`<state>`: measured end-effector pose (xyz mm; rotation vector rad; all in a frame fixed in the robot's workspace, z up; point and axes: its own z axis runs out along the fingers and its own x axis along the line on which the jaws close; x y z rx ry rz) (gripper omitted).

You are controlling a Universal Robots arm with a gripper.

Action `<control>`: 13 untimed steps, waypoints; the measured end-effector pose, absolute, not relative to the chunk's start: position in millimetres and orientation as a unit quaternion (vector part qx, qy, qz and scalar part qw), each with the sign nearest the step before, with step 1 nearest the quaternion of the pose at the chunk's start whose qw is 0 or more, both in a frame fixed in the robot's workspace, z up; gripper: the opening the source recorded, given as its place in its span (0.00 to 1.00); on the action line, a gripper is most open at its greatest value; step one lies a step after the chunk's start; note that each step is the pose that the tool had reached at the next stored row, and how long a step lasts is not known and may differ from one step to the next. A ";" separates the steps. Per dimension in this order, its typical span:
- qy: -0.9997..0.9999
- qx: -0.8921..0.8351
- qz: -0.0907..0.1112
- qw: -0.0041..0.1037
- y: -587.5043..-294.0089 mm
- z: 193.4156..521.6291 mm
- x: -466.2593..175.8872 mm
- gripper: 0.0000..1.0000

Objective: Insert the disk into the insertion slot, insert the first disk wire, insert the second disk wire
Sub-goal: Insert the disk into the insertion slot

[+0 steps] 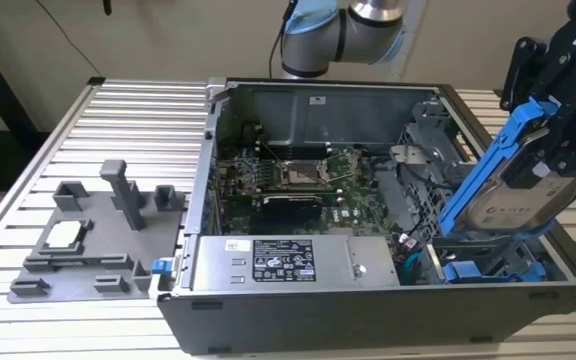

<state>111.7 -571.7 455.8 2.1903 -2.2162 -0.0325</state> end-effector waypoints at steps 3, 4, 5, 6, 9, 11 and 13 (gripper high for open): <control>-0.711 0.703 -0.010 0.013 -571.8 452.9 113.8 0.33; -0.711 0.703 -0.010 0.013 -571.8 451.9 114.5 0.33; -0.710 0.704 -0.010 0.013 -571.8 450.8 115.4 0.33; -0.710 0.704 -0.010 0.013 -571.8 449.7 116.1 0.33; -0.710 0.704 -0.010 0.013 -571.8 446.3 117.7 0.33; -0.709 0.705 -0.010 0.013 -571.8 443.6 118.5 0.33; -0.709 0.705 -0.010 0.013 -571.8 441.0 119.0 0.33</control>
